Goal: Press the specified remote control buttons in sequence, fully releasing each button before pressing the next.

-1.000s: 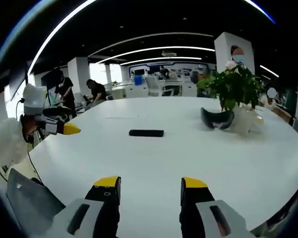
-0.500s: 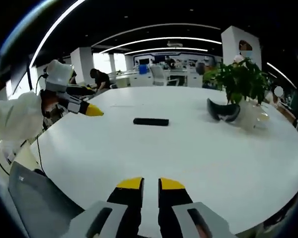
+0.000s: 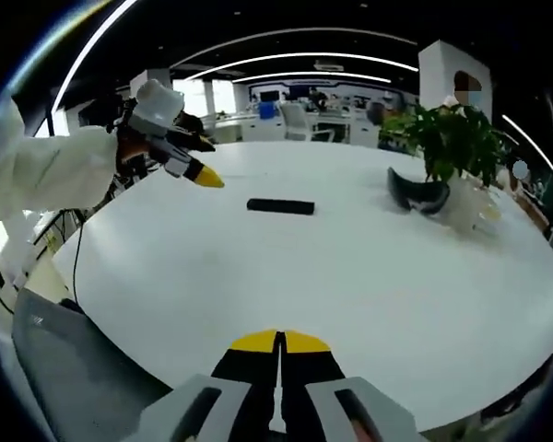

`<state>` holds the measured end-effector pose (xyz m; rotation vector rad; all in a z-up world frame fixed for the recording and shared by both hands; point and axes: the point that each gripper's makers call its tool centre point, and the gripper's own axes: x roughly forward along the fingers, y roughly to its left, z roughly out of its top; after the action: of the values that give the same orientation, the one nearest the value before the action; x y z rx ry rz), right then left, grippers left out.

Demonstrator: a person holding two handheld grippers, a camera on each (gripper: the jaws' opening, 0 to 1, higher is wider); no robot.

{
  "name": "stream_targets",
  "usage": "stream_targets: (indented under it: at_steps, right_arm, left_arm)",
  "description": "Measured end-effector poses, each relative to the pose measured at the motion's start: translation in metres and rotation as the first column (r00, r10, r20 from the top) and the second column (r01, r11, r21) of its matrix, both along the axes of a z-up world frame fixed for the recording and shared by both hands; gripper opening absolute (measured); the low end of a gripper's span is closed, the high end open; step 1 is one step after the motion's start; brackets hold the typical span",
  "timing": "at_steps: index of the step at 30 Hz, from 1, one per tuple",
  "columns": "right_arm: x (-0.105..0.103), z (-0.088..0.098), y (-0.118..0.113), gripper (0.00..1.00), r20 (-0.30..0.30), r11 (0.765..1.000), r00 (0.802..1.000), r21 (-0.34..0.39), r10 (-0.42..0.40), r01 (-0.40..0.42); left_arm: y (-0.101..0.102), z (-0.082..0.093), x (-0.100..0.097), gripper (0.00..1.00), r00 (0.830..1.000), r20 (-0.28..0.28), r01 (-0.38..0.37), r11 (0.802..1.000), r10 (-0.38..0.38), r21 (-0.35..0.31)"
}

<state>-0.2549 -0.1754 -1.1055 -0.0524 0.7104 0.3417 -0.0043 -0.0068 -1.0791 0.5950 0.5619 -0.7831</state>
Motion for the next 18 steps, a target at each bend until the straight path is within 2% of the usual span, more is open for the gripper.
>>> stream_targets:
  at_steps: [3,6,9,12,18]
  right_arm:
    - [-0.001,-0.003,-0.001,0.00,-0.013,1.000,1.000,-0.003,-0.002,0.002]
    - [-0.001,-0.004,-0.002,0.00,-0.020,1.000,1.000,-0.011,-0.004,0.004]
    - [0.000,-0.006,-0.003,0.00,-0.029,1.000,1.000,-0.015,-0.006,0.006]
    - [0.000,-0.008,-0.003,0.00,-0.038,1.000,0.999,-0.021,-0.005,0.005]
    - [0.000,-0.012,-0.002,0.00,-0.061,1.000,0.998,-0.029,-0.001,-0.001]
  left_arm:
    - [-0.007,-0.007,0.011,0.74,0.999,-0.007,0.034,0.999,-0.034,0.027]
    - [-0.016,-0.019,0.018,0.73,0.995,-0.055,0.084,0.996,-0.081,0.040]
    - [-0.021,-0.026,0.027,0.65,0.993,-0.066,0.102,0.993,-0.098,0.055]
    - [-0.027,-0.034,0.035,0.62,0.987,-0.121,0.109,0.994,-0.105,0.024]
    - [-0.029,-0.056,0.043,0.52,0.965,-0.208,0.171,0.984,-0.157,0.052]
